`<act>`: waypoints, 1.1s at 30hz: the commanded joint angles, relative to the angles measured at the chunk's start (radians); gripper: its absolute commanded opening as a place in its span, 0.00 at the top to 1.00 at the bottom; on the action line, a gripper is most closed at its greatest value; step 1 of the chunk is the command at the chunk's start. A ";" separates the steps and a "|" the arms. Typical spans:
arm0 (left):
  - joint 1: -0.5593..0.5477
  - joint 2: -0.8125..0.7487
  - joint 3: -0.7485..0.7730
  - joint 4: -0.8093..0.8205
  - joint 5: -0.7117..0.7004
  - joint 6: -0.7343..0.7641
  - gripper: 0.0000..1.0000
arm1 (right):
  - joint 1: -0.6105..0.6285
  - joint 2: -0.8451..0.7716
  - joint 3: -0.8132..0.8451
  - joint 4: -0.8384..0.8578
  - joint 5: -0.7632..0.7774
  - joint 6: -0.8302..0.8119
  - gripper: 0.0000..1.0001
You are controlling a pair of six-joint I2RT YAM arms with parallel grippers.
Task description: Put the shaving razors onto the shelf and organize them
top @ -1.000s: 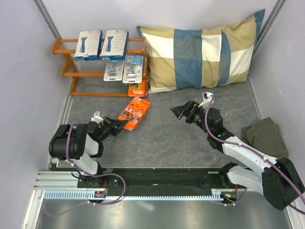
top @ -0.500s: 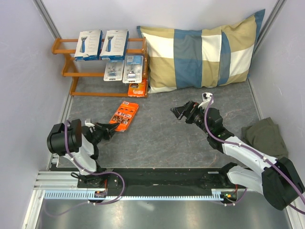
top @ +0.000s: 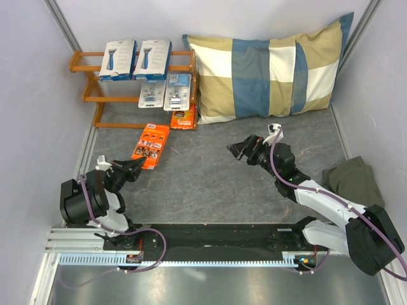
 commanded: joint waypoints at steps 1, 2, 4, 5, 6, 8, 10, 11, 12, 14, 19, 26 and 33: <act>0.015 -0.078 0.033 0.177 0.028 0.011 0.98 | -0.002 0.006 0.012 0.039 -0.004 -0.009 0.02; 0.017 -0.089 0.047 0.151 0.021 0.014 0.98 | -0.002 0.008 0.012 0.040 -0.004 -0.009 0.02; 0.015 -0.112 0.105 0.017 0.001 0.035 0.98 | -0.002 0.011 0.012 0.040 -0.004 -0.011 0.02; 0.015 -0.128 0.129 -0.030 0.000 0.047 0.98 | -0.002 0.014 0.012 0.042 -0.004 -0.012 0.02; 0.015 -0.137 0.171 -0.094 -0.009 0.055 0.98 | -0.004 0.016 0.013 0.042 -0.005 -0.011 0.02; 0.015 -0.151 0.235 -0.187 -0.015 0.090 0.98 | -0.002 0.020 0.015 0.043 -0.008 -0.011 0.02; 0.015 -0.149 0.272 -0.288 -0.014 0.132 0.98 | -0.002 0.022 0.016 0.047 -0.007 -0.011 0.02; 0.015 -0.143 0.286 -0.299 -0.014 0.136 0.98 | -0.004 0.022 0.016 0.047 -0.008 -0.011 0.02; 0.015 -0.138 0.286 -0.296 -0.015 0.136 0.98 | -0.004 0.023 0.016 0.045 -0.007 -0.009 0.02; 0.014 -0.126 0.274 -0.272 -0.015 0.130 0.98 | -0.004 0.025 0.018 0.045 -0.007 -0.011 0.02; 0.015 -0.074 0.223 -0.129 0.001 0.091 0.98 | -0.007 0.020 0.015 0.037 -0.007 -0.017 0.02; 0.015 -0.037 0.174 -0.023 0.018 0.092 0.98 | -0.010 0.026 0.013 0.040 -0.005 -0.018 0.02; 0.011 0.137 0.217 0.066 -0.014 0.069 0.98 | -0.009 0.036 0.012 0.051 -0.014 -0.017 0.02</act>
